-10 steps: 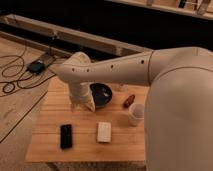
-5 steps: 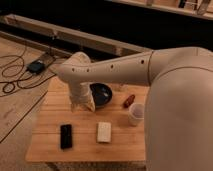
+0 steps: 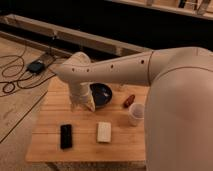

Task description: Place the bottle in the ceramic bowl

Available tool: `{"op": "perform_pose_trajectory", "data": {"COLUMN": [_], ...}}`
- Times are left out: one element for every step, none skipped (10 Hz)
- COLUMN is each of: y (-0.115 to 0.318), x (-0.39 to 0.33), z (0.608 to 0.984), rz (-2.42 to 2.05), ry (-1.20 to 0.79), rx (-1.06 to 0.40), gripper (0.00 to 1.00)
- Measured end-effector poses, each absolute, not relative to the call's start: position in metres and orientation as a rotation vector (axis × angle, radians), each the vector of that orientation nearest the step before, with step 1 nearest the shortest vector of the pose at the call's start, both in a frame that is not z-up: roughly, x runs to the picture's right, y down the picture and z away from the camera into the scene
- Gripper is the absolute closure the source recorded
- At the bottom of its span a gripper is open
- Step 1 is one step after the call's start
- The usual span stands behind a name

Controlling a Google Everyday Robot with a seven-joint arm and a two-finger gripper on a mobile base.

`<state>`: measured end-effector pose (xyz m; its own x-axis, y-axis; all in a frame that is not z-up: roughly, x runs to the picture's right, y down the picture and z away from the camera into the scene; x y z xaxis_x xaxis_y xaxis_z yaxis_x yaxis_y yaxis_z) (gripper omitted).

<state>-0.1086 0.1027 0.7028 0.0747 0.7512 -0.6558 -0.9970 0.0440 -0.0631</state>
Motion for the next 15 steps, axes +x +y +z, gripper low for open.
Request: {"op": "perform_pose_trajectory", "data": {"y": [0.103,0.103,0.103,0.103,0.103,0.103,0.103,0.103,0.103,0.103,0.103,0.101,0.096,0.089,0.083], "x": [-0.109,-0.109,-0.109,-0.109,-0.109,-0.109,-0.109,-0.109,-0.109,-0.109,-0.109,-0.108,-0.104,-0.096,-0.087], "z": [0.703,0.703,0.703,0.703,0.703,0.703,0.703,0.703,0.703,0.703,0.702,0.704,0.709,0.715,0.722], "rz": [1.432,1.433,1.433,1.432,1.432,1.432,1.433,1.433,1.432,1.432,1.427,1.411,1.372,1.336,1.307], "ry": [0.522,0.522,0.522,0.522,0.522,0.522,0.522,0.522,0.522,0.522,0.522,0.52,0.518,0.521,0.525], "rx": [-0.591,-0.591,-0.591,-0.591,-0.591,-0.591,-0.591,-0.591,-0.591,-0.591,-0.592,-0.583,-0.564,-0.547,-0.535], "gripper": [0.35,0.35,0.35,0.35,0.35,0.35,0.35,0.35,0.35,0.35,0.35,0.35,0.35,0.35,0.35]}}
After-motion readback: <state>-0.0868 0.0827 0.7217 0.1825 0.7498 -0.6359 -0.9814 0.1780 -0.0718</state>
